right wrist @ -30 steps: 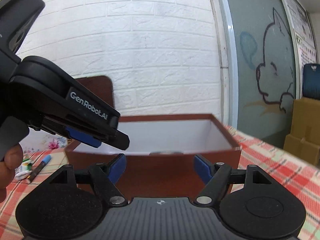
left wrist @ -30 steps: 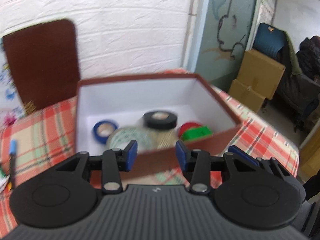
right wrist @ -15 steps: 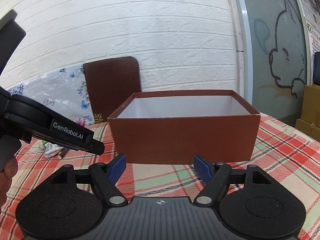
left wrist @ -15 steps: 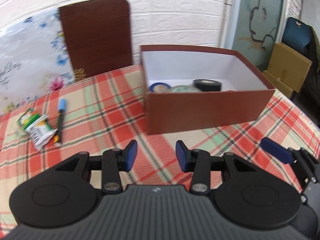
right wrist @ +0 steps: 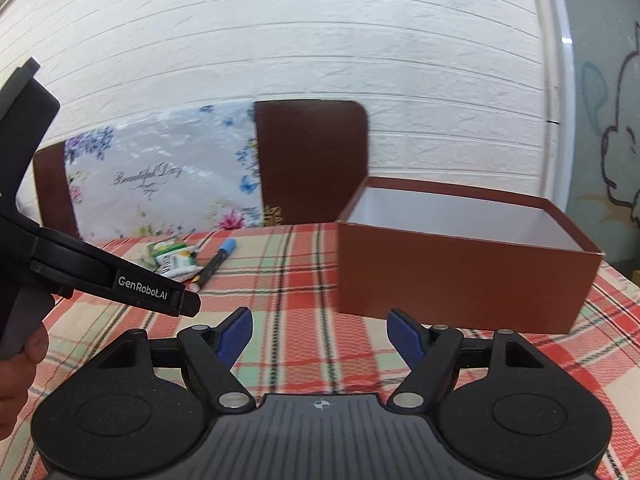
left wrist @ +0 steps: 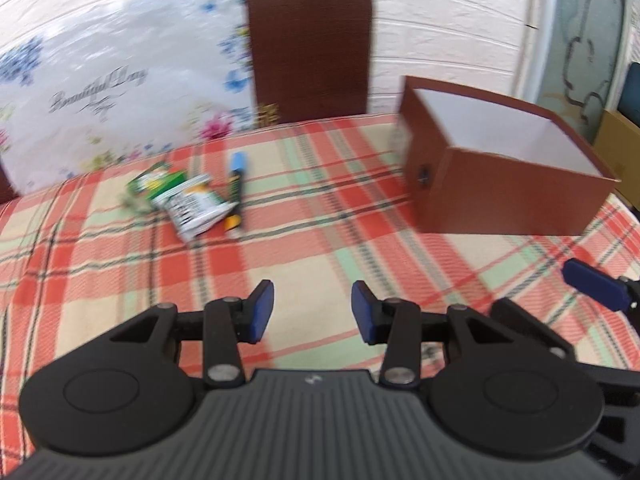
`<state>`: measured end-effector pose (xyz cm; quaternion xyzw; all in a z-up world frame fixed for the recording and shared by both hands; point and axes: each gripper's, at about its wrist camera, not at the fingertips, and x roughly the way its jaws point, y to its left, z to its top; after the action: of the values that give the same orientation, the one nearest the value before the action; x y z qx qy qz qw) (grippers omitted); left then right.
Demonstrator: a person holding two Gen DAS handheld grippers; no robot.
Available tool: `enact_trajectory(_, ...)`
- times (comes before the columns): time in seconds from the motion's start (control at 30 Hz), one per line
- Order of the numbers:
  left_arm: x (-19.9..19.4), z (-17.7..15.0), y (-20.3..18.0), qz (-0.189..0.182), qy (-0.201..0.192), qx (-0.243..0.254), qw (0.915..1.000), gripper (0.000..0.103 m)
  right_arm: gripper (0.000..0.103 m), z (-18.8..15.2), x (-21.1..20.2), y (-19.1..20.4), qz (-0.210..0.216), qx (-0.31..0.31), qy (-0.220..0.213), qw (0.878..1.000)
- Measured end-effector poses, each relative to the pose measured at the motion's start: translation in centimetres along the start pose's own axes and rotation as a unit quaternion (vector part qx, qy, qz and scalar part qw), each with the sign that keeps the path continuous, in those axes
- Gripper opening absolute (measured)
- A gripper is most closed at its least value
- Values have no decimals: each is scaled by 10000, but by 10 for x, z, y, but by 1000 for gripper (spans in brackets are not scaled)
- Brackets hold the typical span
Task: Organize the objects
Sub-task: 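Withdraw both open tools from the brown box toward the snack bag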
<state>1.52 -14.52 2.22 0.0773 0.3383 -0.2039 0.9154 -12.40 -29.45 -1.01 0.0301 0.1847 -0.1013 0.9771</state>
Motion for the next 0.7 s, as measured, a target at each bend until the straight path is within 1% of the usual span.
enact_trajectory(0.2, 9, -13, 40, 410, 58, -158, 9990, 45, 72, 2, 11, 34, 292, -315, 203, 9989)
enact_trajectory(0.5, 27, -30, 103, 821, 254, -603, 9945, 45, 72, 4, 35, 76, 682, -731, 463, 9939)
enact_trajectory(0.6, 33, -35, 123, 971, 291, -630, 9928, 45, 72, 6, 47, 90, 807, -832, 550, 9917)
enact_trajectory(0.7, 39, -40, 149, 1182, 217, -620, 9908, 46, 72, 7, 61, 105, 928, -973, 609, 9890)
